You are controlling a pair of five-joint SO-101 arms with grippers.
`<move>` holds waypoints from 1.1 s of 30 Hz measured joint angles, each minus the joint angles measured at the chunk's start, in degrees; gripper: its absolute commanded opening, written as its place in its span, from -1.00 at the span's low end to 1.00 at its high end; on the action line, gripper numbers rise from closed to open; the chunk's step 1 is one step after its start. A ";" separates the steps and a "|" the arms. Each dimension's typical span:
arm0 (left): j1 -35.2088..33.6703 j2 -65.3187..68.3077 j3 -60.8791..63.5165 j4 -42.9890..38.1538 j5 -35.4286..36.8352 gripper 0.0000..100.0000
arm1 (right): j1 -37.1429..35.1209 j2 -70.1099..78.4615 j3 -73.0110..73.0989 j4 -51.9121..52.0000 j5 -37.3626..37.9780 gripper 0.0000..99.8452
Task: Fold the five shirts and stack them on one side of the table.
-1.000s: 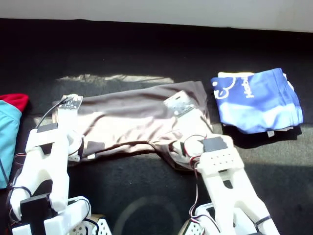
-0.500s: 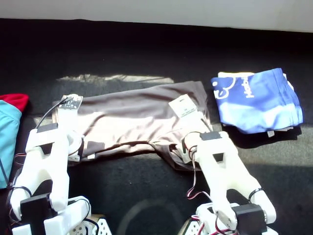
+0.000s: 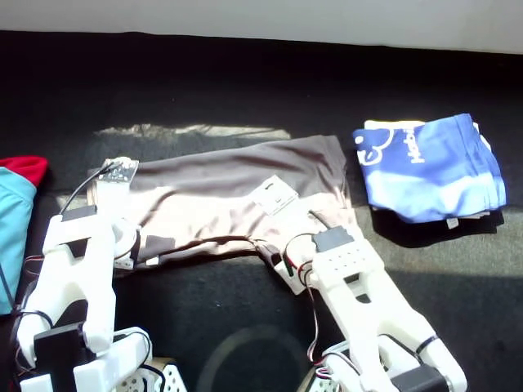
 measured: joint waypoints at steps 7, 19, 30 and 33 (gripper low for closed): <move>0.00 0.00 0.18 0.00 0.00 -0.98 | 2.99 -5.80 -5.80 -4.48 0.00 -0.99; 0.00 0.00 0.18 0.00 0.00 -0.98 | -2.46 9.58 -5.89 -10.02 -5.01 -0.99; 0.00 0.00 0.18 0.00 0.00 -0.98 | 5.54 7.03 -12.92 -2.90 -5.01 -0.92; 0.00 0.00 0.18 0.00 0.00 -0.98 | 12.40 2.90 -17.67 2.11 -5.01 -0.75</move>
